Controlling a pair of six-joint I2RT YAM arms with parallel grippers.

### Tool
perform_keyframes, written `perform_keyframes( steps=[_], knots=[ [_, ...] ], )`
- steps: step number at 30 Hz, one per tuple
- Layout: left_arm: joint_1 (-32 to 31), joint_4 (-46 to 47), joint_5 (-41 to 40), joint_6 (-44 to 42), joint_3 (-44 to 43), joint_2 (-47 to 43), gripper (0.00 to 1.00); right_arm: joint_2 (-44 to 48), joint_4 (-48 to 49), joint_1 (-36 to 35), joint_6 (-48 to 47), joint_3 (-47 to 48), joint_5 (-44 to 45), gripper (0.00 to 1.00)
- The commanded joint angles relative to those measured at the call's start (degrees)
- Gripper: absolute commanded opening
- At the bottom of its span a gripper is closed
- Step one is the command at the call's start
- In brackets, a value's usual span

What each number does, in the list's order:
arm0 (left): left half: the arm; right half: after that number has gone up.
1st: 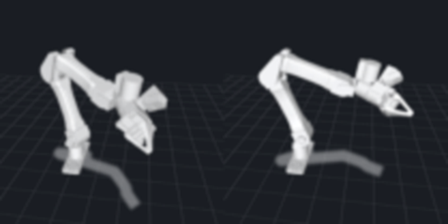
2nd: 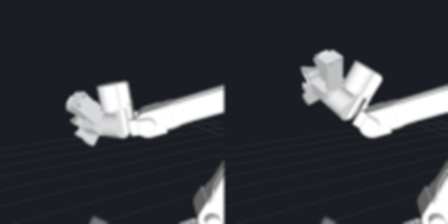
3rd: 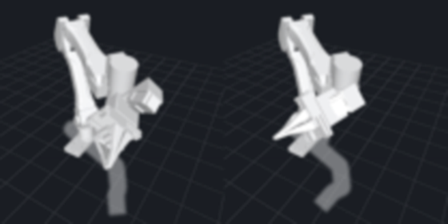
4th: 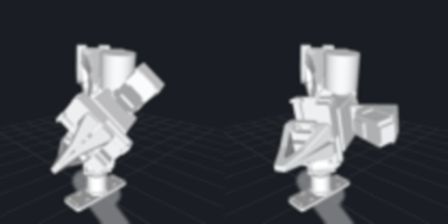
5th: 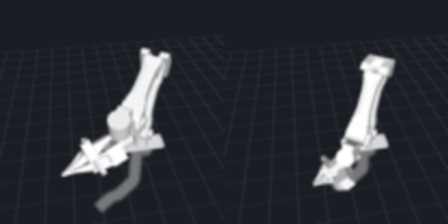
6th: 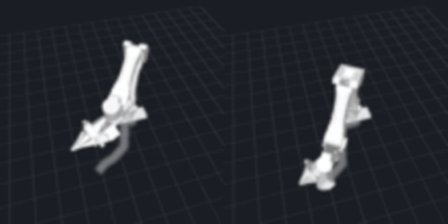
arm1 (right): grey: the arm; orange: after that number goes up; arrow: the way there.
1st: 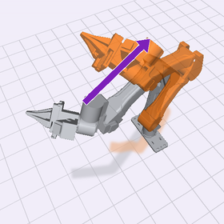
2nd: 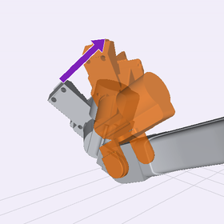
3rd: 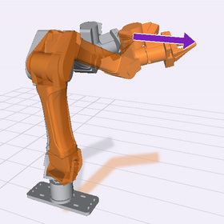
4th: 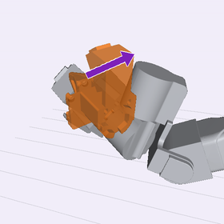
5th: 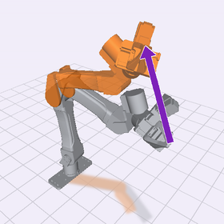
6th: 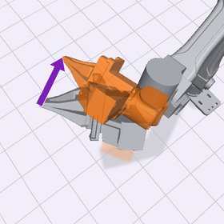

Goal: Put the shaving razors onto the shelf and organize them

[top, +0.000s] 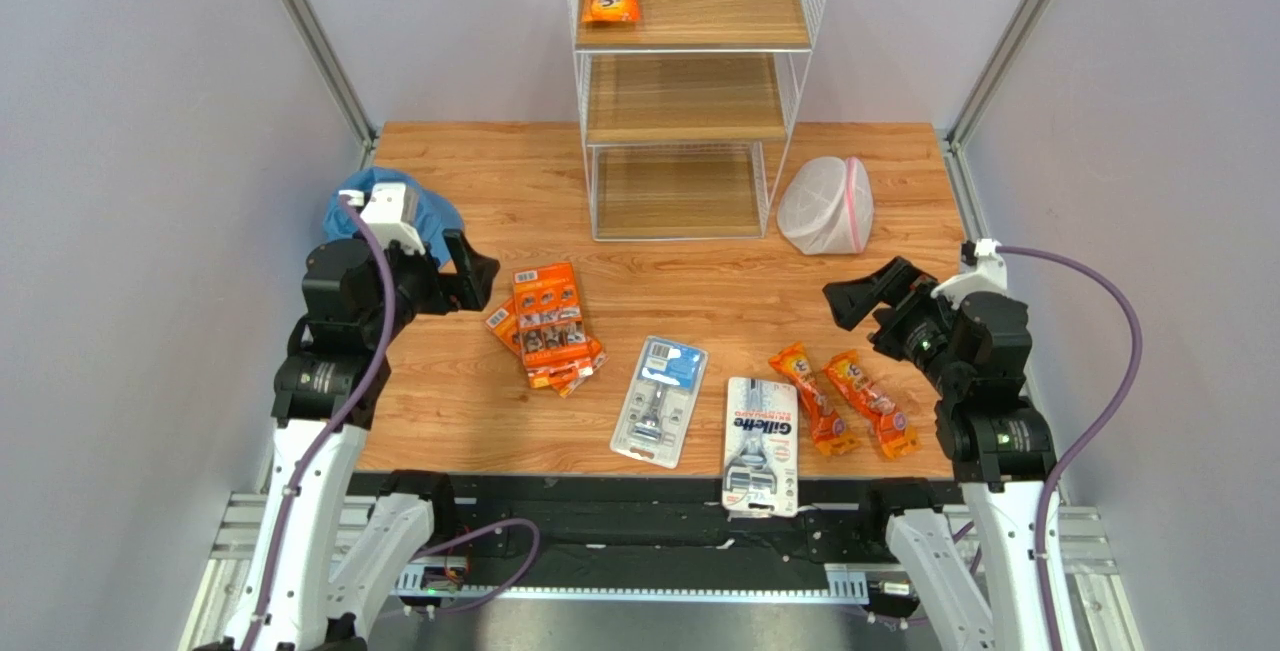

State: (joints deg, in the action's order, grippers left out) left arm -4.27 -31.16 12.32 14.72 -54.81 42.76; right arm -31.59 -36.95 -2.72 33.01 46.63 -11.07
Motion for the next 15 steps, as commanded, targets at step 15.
perform_keyframes(
  steps=[15],
  knots=[
    [0.0,1.0,20.1,6.3,4.9,-2.2,0.99,-3.0,-9.1,-1.8,0.2,3.4,-7.9,0.95]
  ],
)
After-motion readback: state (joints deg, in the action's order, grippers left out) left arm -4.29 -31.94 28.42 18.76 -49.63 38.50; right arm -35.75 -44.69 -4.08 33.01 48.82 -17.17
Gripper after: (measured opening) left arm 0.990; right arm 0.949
